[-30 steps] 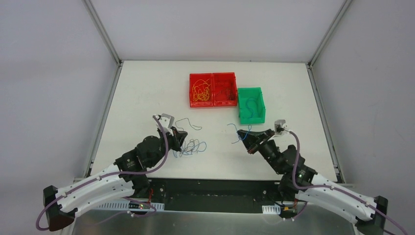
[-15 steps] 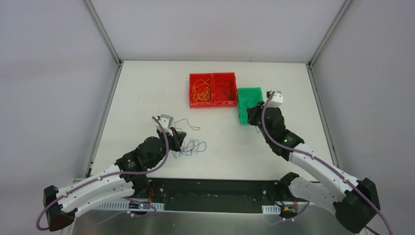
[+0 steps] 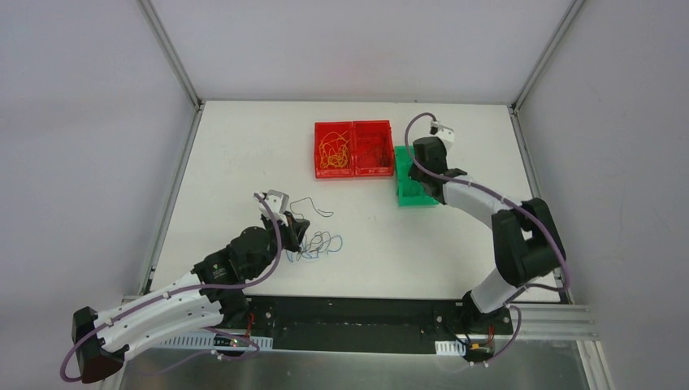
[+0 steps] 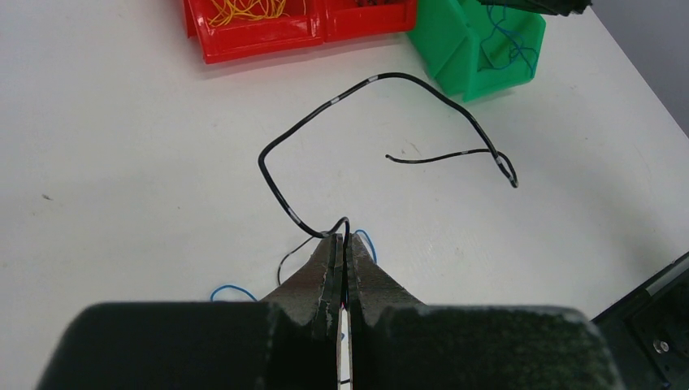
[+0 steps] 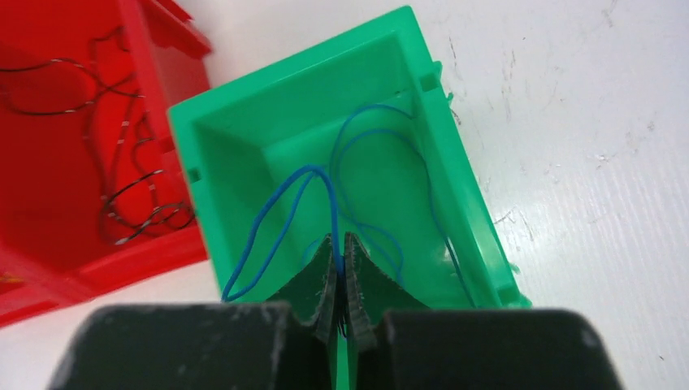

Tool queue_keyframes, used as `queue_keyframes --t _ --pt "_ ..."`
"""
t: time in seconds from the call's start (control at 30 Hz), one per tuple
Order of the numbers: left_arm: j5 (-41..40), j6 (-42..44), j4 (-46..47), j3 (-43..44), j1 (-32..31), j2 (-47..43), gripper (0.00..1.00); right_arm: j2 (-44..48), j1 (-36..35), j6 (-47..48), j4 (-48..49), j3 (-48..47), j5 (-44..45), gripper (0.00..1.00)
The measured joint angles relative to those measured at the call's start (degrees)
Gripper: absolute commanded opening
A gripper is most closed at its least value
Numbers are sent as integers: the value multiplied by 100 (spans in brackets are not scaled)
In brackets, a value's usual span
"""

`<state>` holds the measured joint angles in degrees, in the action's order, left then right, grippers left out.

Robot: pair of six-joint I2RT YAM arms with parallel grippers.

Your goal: Untangle the cables

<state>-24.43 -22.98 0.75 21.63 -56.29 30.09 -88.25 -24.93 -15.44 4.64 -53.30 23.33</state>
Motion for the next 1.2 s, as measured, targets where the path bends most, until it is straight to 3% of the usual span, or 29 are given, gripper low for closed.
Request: queue_keyframes --t 0.13,0.17,0.27,0.5,0.8,0.9,1.0,1.2 --pt "15 0 2 0 0 7 0 -938 138 -2 -212 -479 0 0" --pt "17 0 2 0 0 7 0 -1091 151 0 -238 -531 -2 39" --pt "20 0 4 0 0 7 0 -1314 184 -7 -339 -564 -35 59" --pt "35 0 4 0 0 55 0 -1045 192 -387 -811 -660 13 63" --pt "168 2 0 24 0 387 0 549 -186 -457 -1344 -664 367 66" --pt "238 2 11 72 0 444 0 898 -463 -361 -1351 -555 227 76" --pt "343 4 57 109 0 483 0 1552 -1047 -181 -1134 35 -114 80" --pt "533 24 109 297 0 662 0 3101 -2251 184 -293 1683 -1305 77"
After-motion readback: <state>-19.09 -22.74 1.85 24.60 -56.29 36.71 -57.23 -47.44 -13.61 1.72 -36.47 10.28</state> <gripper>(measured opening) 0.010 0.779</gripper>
